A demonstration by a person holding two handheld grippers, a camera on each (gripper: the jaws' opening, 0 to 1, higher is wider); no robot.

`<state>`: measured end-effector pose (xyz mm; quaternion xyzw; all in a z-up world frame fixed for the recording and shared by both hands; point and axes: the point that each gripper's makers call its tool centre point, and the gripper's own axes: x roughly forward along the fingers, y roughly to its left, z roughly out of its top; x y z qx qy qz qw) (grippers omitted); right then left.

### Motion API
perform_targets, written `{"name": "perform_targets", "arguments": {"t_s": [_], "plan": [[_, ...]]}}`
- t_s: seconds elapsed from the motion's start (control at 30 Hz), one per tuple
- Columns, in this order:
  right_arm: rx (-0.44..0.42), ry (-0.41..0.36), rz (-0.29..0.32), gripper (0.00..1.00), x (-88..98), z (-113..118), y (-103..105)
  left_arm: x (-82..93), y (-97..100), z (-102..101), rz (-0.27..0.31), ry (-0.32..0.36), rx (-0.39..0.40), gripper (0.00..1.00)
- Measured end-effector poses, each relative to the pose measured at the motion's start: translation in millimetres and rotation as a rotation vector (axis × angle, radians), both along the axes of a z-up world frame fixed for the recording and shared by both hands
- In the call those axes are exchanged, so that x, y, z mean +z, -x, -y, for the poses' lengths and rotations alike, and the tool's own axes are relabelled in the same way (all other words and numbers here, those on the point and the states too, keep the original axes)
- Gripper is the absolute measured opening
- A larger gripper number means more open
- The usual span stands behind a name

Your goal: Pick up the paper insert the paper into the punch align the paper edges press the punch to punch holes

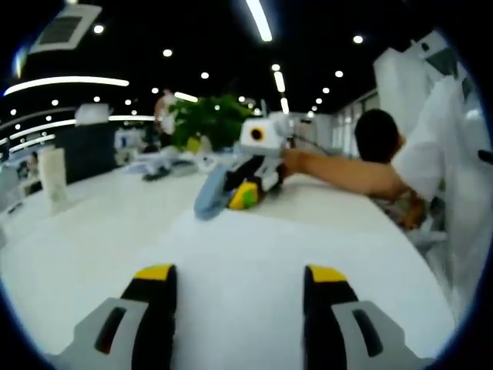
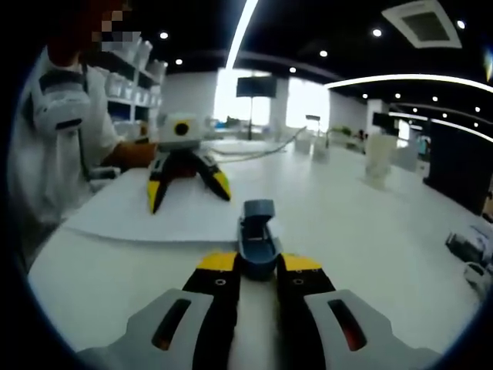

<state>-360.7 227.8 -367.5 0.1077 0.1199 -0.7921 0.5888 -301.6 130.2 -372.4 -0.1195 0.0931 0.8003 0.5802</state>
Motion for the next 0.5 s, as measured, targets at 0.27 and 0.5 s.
{"name": "perform_targets", "arguments": {"t_s": [0.27,0.5], "plan": [[-0.014,-0.018,-0.003,0.25,-5.1,-1,1,1.2,0.8,-3,0.009,-0.009,-0.007,0.69],[-0.049,0.028,-0.004,0.27,5.9,-13,-1,8.6,3.6,-3,0.037,-0.051,0.021,0.73]]}}
